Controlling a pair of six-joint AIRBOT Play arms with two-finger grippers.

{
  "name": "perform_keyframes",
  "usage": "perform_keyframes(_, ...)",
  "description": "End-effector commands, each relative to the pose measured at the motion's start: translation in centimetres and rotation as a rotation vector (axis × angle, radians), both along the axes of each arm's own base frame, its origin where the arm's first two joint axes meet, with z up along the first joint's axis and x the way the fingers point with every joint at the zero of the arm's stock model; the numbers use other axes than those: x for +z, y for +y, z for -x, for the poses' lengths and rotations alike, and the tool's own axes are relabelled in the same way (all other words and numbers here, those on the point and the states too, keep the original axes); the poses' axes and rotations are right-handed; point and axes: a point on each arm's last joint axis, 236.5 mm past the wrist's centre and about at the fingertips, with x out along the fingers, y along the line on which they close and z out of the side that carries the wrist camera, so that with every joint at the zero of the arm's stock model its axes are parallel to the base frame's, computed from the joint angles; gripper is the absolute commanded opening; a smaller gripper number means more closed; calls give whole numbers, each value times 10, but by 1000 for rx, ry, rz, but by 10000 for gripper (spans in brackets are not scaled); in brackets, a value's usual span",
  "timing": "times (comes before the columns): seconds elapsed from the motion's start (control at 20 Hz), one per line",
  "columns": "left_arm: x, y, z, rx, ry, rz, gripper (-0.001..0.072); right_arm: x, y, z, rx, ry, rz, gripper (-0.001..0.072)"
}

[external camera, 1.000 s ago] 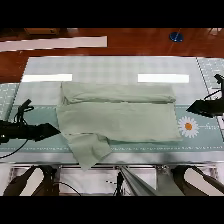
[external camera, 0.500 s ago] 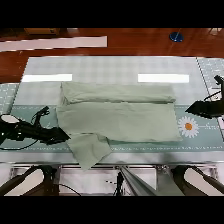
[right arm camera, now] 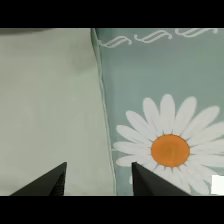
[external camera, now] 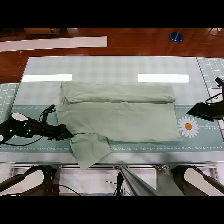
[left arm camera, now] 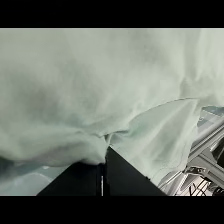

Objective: Fold the shirts.

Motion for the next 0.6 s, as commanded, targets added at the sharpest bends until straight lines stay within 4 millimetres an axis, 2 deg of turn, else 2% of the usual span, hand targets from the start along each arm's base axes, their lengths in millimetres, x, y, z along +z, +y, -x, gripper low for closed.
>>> perform_keyframes(0.0,-3,10,0,23,9,-13,25,-15,-12,26,-133,62,-84,495)
perform_keyframes(0.1,-1,12,1,23,5,-2,26,-30,-2,45,-224,100,-206,495)
perform_keyframes(0.15,0,12,2,19,4,4,26,-38,3,55,-236,135,-229,525)
perform_keyframes(0.2,0,12,2,17,6,5,26,-46,9,64,-232,168,-241,592)
perform_keyframes(0.35,0,12,2,17,5,4,26,-58,22,77,-233,216,-279,592)
perform_keyframes(0.55,0,12,2,18,6,5,25,-67,31,84,-244,236,-300,590)
